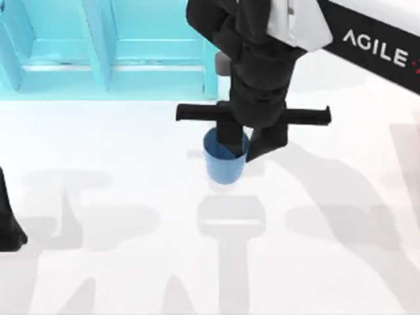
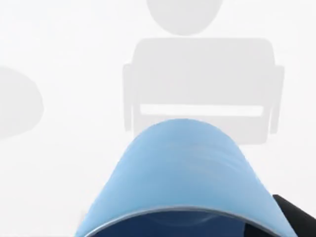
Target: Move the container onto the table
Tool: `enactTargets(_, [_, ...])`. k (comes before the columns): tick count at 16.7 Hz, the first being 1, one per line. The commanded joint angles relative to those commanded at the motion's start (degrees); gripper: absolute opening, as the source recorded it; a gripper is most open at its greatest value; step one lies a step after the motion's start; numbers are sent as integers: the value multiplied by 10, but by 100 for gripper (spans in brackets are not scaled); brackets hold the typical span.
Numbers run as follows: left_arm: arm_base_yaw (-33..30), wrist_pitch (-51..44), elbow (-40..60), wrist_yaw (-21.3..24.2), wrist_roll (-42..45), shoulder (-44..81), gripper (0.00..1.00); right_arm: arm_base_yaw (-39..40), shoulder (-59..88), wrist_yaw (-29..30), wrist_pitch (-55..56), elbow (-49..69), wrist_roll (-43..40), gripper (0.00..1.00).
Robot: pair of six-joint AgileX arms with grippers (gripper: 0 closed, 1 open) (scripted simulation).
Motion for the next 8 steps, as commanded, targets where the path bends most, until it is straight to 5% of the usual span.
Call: enactTargets(8, [0, 0, 0, 0, 0, 0, 100, 4, 9, 0, 58, -48, 5, 0])
